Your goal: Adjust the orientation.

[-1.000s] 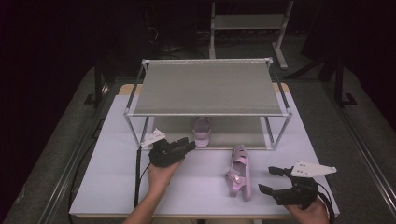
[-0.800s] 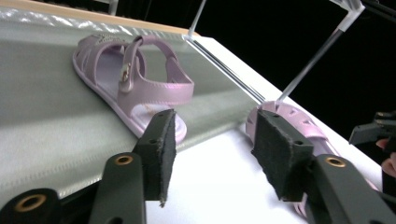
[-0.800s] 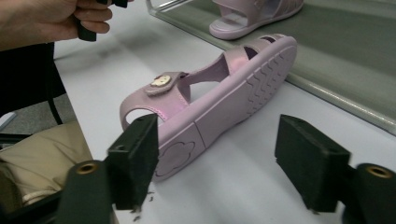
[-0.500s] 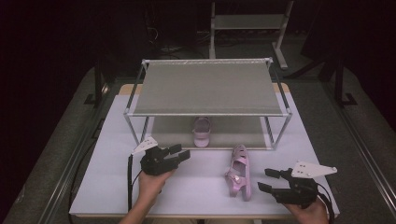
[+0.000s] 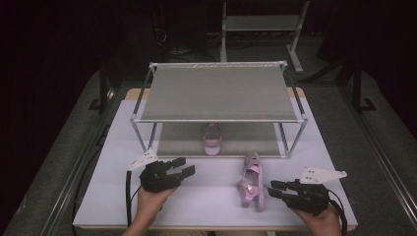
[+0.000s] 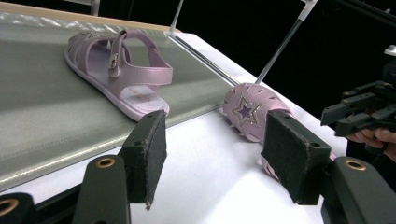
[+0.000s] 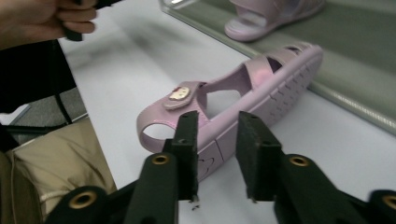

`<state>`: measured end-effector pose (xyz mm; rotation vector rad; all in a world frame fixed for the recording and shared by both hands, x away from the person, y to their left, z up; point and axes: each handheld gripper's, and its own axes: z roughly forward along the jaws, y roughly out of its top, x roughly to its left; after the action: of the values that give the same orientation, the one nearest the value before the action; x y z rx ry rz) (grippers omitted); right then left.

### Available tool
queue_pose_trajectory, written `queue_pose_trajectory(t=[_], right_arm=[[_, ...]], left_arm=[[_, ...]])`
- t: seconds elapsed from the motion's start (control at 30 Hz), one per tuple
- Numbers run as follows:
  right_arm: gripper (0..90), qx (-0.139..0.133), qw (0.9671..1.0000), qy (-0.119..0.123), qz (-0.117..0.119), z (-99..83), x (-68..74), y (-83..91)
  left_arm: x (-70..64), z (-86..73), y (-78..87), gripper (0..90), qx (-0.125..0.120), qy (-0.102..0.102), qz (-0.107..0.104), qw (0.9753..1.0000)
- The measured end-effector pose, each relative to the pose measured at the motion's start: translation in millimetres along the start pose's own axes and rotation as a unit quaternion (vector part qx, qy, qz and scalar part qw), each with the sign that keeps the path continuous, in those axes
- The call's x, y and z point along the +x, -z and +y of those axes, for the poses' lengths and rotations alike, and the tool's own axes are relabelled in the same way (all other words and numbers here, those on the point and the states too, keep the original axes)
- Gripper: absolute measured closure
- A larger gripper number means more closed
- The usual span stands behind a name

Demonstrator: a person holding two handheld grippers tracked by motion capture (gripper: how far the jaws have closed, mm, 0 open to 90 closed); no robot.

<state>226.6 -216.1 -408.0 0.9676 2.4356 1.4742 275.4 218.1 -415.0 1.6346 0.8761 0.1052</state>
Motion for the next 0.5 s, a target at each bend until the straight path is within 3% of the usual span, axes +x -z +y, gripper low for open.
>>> queue_pose_trajectory(t=[0.3, 0.5], right_arm=[[77.8, 0.009, 0.9999, -0.001, 0.007, 12.1, -1.4, -12.7], [82.1, 0.013, 0.9998, 0.008, 0.017, 16.0, 2.7, -24.1]], left_arm=[[-1.4, -4.4, 8.7, 36.5, 0.005, -0.001, -0.004, 1.0000], [-1.0, -6.8, 11.1, 36.6, -0.006, 0.001, -0.005, 1.0000]])
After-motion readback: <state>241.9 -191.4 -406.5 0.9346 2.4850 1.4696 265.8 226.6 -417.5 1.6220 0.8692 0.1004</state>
